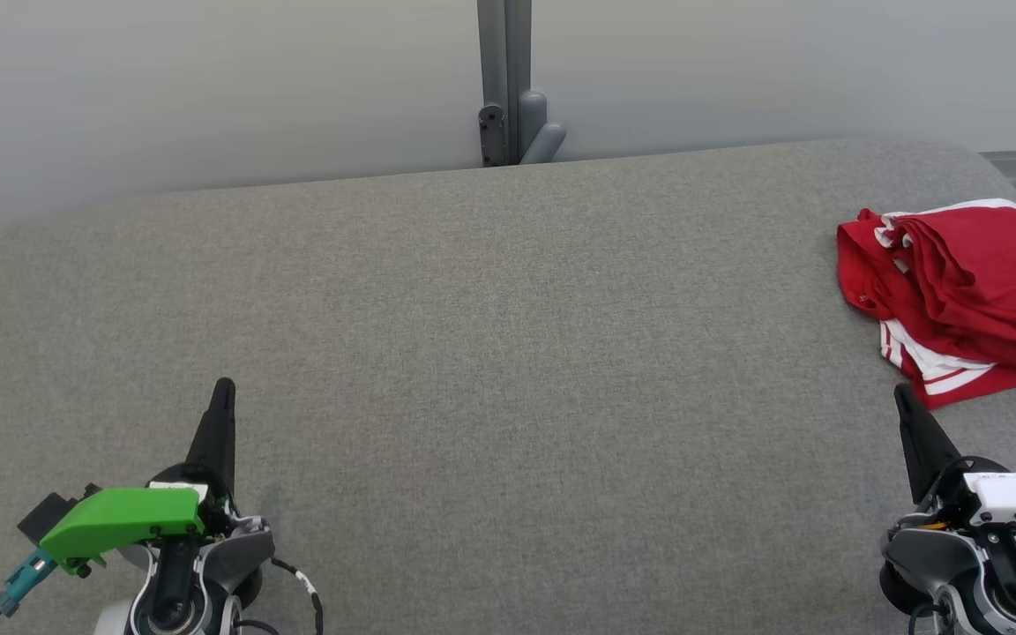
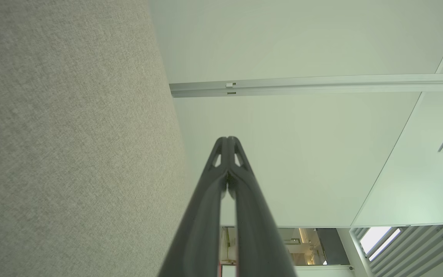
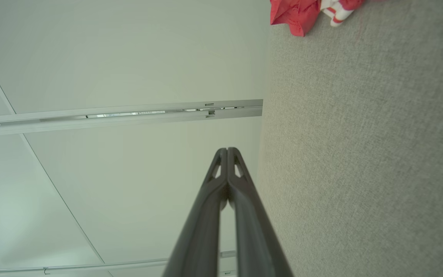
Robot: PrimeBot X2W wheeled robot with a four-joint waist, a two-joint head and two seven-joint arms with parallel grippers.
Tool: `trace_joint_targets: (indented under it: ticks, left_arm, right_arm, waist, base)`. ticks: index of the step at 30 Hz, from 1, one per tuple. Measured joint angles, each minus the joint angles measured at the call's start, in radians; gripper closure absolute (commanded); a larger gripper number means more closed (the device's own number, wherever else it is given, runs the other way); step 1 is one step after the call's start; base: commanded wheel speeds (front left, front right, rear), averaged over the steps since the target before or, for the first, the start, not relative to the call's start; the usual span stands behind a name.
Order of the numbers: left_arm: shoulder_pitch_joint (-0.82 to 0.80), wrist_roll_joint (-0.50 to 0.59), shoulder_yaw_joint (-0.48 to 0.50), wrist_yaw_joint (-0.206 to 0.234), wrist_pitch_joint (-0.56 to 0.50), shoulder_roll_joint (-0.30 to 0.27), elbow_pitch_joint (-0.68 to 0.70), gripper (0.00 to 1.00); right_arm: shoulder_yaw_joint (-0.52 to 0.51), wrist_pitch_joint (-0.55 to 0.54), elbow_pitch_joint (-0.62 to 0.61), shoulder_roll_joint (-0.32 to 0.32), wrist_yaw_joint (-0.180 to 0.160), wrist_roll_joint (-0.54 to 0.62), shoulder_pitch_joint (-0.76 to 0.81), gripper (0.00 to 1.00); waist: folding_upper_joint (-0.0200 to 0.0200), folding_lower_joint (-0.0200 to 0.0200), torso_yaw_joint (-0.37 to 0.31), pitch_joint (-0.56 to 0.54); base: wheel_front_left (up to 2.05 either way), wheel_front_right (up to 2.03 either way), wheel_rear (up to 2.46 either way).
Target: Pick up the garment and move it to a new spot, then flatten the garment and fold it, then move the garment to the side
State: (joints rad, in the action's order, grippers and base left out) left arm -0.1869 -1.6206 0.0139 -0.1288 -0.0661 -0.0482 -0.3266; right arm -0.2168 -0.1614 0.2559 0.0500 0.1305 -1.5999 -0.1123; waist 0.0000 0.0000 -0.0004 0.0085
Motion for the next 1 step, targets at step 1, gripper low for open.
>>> trace_joint_targets:
  ticks: [1]
  left_arm:
    - [0.0, 0.0, 0.0, 0.0, 0.0, 0.0, 0.0, 1.0]
  right_arm:
    - [0.0, 0.0, 0.0, 0.0, 0.0, 0.0, 0.0, 1.0]
  waist:
    - [0.0, 0.0, 0.0, 0.0]
  base:
    - [0.0, 0.0, 0.0]
